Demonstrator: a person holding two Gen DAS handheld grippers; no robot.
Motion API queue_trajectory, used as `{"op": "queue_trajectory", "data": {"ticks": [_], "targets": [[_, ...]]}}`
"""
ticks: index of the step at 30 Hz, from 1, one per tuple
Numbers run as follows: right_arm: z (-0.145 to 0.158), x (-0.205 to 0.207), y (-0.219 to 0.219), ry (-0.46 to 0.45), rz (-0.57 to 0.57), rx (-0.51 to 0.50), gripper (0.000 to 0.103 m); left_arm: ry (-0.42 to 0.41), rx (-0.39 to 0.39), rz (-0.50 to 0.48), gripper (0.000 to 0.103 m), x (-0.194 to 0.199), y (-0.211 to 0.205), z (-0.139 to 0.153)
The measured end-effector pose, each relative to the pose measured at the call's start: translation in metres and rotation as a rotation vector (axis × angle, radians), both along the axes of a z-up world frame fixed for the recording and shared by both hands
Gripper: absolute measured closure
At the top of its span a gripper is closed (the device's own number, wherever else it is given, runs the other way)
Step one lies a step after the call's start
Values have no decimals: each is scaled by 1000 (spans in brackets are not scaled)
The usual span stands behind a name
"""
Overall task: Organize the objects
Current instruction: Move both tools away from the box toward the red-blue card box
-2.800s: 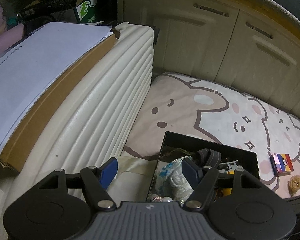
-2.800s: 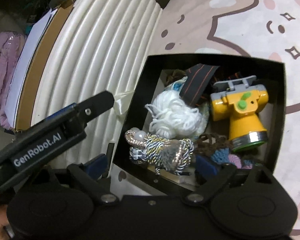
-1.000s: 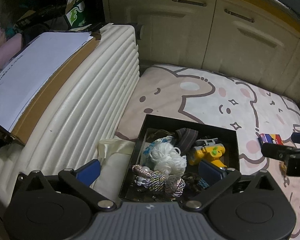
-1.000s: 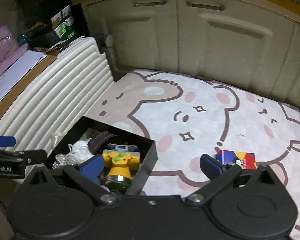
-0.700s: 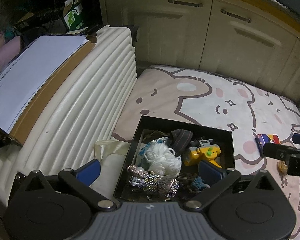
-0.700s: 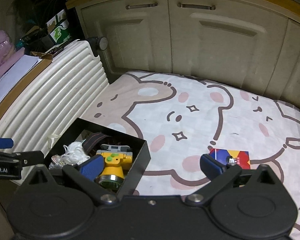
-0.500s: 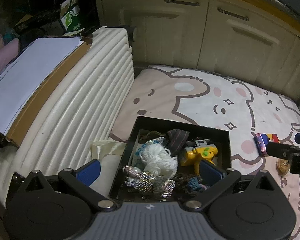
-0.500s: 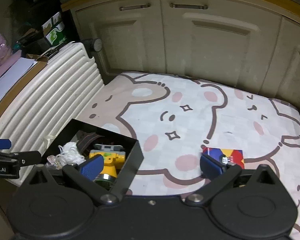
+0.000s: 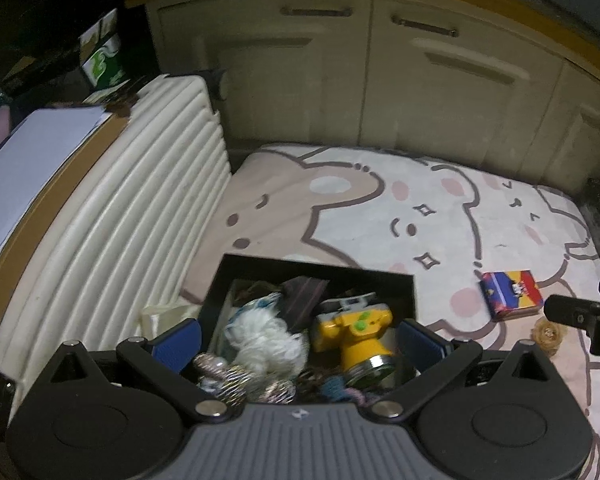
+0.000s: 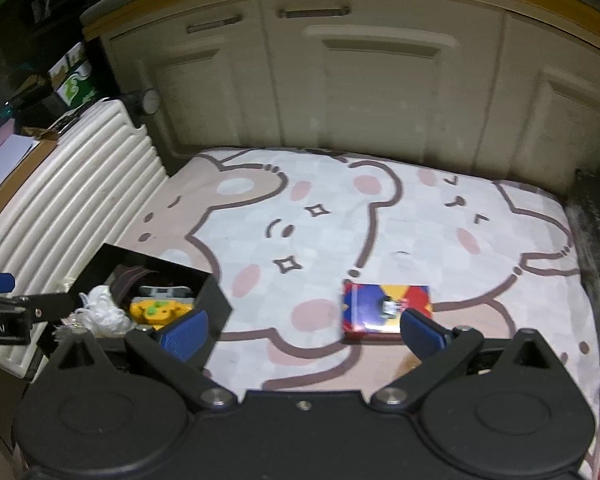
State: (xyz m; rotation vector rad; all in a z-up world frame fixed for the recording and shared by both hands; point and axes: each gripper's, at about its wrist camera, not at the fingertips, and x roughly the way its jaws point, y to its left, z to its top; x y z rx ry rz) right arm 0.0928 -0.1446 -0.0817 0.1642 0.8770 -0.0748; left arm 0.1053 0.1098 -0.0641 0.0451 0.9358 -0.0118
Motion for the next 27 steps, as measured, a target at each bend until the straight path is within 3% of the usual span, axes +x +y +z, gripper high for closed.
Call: {"op": "queue_trajectory", "data": {"ticks": [20,27], "targets": [[-20,-32,-77,40,-161,16,0,-9,-2,-141,0,9,-73,-8],[-33,-30,-93,78,-202,69,0,-4,-15,-157,0,16,-85,-12]]}}
